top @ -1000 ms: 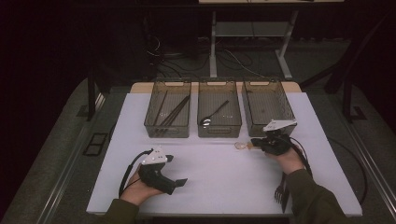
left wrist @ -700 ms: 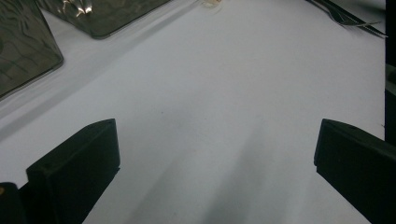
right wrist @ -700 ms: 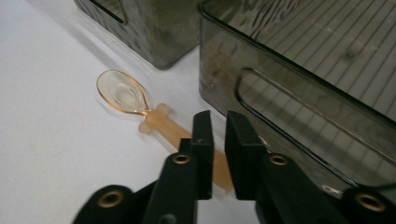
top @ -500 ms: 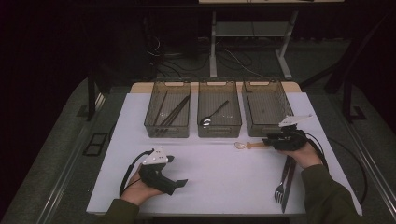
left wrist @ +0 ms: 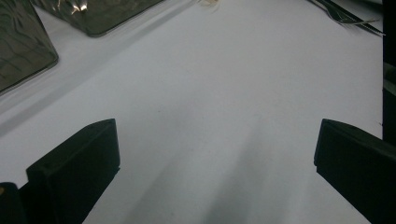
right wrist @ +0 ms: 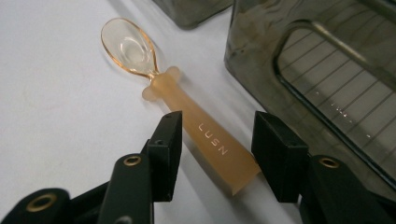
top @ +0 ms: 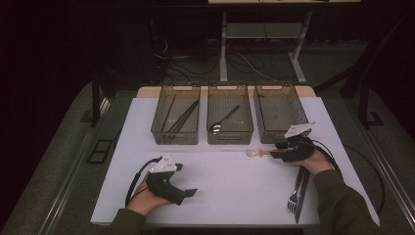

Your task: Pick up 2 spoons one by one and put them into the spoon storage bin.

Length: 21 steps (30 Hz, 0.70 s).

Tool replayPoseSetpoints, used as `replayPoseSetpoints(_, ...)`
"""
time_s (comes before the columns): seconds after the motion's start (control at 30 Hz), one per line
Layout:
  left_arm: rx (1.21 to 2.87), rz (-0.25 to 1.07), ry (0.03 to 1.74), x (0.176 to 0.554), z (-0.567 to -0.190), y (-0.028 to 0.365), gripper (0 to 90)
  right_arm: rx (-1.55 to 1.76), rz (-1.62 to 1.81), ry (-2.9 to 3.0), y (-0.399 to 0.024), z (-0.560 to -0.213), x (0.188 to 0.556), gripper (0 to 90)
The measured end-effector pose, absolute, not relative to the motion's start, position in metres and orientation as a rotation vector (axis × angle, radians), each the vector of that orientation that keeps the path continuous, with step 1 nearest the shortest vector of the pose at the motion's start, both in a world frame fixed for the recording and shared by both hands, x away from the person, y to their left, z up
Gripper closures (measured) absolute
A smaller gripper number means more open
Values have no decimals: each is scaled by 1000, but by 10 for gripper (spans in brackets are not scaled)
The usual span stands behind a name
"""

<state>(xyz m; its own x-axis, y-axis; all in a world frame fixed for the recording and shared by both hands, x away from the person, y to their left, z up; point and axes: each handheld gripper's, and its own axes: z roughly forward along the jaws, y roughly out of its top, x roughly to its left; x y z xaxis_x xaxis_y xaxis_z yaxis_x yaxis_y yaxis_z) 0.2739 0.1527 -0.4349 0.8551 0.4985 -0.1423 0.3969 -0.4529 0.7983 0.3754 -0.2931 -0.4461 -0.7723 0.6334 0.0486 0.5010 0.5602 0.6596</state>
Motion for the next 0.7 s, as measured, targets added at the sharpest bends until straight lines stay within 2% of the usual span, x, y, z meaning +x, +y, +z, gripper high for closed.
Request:
replayPoseSetpoints(0.27, 2105, 133, 649, 274, -436, 152, 0, 855, 930, 2604, -288, -446, 369, 589)
replayPoseSetpoints(0.53, 2107, 131, 648, 274, -435, 151, 0, 799, 888, 2622, -290, -443, 366, 702)
replayPoseSetpoints(0.7, 2106, 131, 648, 274, -435, 152, 0, 744, 858, 2637, -288, -441, 364, 730)
